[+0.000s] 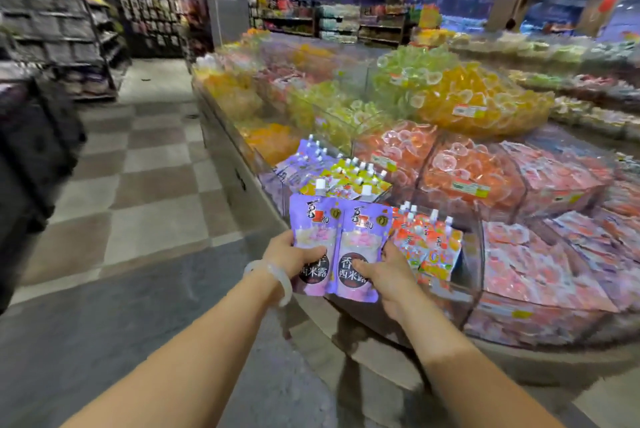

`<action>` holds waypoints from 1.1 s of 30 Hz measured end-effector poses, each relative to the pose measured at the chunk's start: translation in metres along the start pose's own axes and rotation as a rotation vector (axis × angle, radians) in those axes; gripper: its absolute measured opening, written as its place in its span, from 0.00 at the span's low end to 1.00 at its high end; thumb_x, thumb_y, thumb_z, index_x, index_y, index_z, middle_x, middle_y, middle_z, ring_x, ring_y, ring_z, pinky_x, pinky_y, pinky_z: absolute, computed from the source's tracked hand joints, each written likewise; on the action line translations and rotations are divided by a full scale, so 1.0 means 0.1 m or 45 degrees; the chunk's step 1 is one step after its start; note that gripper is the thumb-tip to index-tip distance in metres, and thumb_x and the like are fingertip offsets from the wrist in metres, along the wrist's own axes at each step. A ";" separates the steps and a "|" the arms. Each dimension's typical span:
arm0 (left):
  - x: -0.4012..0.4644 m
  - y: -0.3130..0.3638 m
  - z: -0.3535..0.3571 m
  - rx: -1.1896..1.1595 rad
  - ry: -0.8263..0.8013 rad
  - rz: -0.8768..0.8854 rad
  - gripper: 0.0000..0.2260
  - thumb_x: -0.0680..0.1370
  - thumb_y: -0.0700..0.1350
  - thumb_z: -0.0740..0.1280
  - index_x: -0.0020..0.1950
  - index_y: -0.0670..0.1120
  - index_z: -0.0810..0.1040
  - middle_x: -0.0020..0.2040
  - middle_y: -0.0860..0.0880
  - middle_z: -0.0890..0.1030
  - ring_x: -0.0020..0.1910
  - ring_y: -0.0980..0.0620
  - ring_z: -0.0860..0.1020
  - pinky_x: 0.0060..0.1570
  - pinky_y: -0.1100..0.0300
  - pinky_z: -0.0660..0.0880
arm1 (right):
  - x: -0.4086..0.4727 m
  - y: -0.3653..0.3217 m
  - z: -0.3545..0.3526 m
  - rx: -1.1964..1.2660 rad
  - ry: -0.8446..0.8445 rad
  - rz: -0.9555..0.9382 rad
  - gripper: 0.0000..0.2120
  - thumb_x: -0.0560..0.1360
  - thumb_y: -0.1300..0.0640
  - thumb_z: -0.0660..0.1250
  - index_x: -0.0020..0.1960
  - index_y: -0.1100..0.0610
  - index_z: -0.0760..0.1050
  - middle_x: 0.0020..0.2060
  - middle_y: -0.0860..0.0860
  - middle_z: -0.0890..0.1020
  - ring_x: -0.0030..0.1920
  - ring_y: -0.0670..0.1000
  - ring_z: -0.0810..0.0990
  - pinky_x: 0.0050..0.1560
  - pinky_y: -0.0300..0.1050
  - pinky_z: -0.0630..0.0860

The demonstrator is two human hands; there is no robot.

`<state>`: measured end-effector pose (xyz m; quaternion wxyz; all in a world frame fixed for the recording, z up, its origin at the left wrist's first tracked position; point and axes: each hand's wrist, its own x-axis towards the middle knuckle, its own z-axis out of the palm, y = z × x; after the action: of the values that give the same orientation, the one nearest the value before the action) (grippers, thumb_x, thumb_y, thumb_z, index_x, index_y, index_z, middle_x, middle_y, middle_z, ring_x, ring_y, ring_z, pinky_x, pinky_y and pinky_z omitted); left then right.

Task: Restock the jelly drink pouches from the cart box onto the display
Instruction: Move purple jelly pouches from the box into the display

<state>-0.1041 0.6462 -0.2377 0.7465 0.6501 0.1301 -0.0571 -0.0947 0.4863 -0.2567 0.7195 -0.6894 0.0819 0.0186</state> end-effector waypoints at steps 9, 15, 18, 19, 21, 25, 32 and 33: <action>1.71 0.73 -0.64 0.016 0.153 0.033 0.11 0.73 0.36 0.71 0.52 0.47 0.78 0.43 0.45 0.82 0.35 0.48 0.80 0.28 0.57 0.78 | 1.82 -0.39 1.07 -0.011 -0.197 -0.028 0.21 0.70 0.74 0.67 0.60 0.60 0.72 0.50 0.54 0.80 0.48 0.52 0.79 0.49 0.45 0.74; 2.77 1.24 -0.76 0.031 0.190 0.091 0.12 0.72 0.35 0.71 0.54 0.43 0.78 0.38 0.44 0.80 0.26 0.51 0.79 0.21 0.66 0.71 | 2.94 -0.71 1.46 -0.036 -0.213 -0.065 0.20 0.71 0.73 0.67 0.58 0.57 0.73 0.52 0.55 0.81 0.49 0.54 0.80 0.51 0.48 0.76; 3.22 1.35 -0.79 0.056 0.173 0.106 0.12 0.73 0.34 0.70 0.55 0.41 0.77 0.37 0.45 0.78 0.17 0.59 0.74 0.15 0.71 0.65 | 3.33 -0.75 1.57 -0.019 -0.230 -0.066 0.19 0.71 0.74 0.66 0.58 0.57 0.73 0.49 0.54 0.81 0.47 0.53 0.80 0.45 0.45 0.78; 3.40 1.36 -0.80 0.063 0.154 0.101 0.12 0.73 0.34 0.70 0.56 0.41 0.77 0.39 0.45 0.78 0.17 0.59 0.74 0.15 0.71 0.65 | 3.47 -0.74 1.61 -0.014 -0.220 -0.063 0.19 0.72 0.74 0.66 0.58 0.57 0.73 0.49 0.54 0.81 0.47 0.53 0.80 0.44 0.45 0.78; 3.72 1.40 -0.83 0.066 0.110 0.104 0.12 0.73 0.34 0.71 0.55 0.42 0.77 0.45 0.43 0.80 0.24 0.54 0.78 0.20 0.68 0.70 | 3.75 -0.73 1.68 -0.042 -0.166 -0.059 0.19 0.71 0.74 0.66 0.58 0.60 0.72 0.50 0.55 0.81 0.48 0.53 0.79 0.48 0.47 0.77; 4.44 1.50 -0.91 0.073 0.010 0.088 0.12 0.72 0.31 0.70 0.52 0.43 0.78 0.53 0.41 0.81 0.35 0.48 0.81 0.35 0.59 0.77 | 4.31 -0.67 1.89 -0.135 -0.003 -0.056 0.20 0.66 0.67 0.72 0.57 0.62 0.73 0.52 0.57 0.81 0.49 0.57 0.80 0.50 0.53 0.78; 5.85 1.56 -1.00 0.313 -0.324 0.013 0.12 0.68 0.38 0.75 0.50 0.43 0.81 0.43 0.43 0.83 0.41 0.47 0.80 0.39 0.54 0.78 | 5.12 -0.51 2.30 -0.171 0.387 0.071 0.19 0.75 0.67 0.64 0.65 0.60 0.66 0.58 0.62 0.74 0.50 0.52 0.72 0.28 0.35 0.69; 6.04 1.52 -1.00 0.391 -0.373 0.013 0.13 0.69 0.38 0.75 0.52 0.42 0.80 0.46 0.42 0.83 0.45 0.45 0.81 0.37 0.53 0.79 | 5.20 -0.44 2.36 -0.135 0.457 0.090 0.19 0.75 0.68 0.63 0.65 0.61 0.66 0.58 0.62 0.75 0.47 0.53 0.74 0.27 0.38 0.69</action>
<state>0.5018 0.8185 -0.2665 0.6497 0.7417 0.0067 -0.1662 0.4455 0.6740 -0.2788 0.6549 -0.7153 0.2319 -0.0751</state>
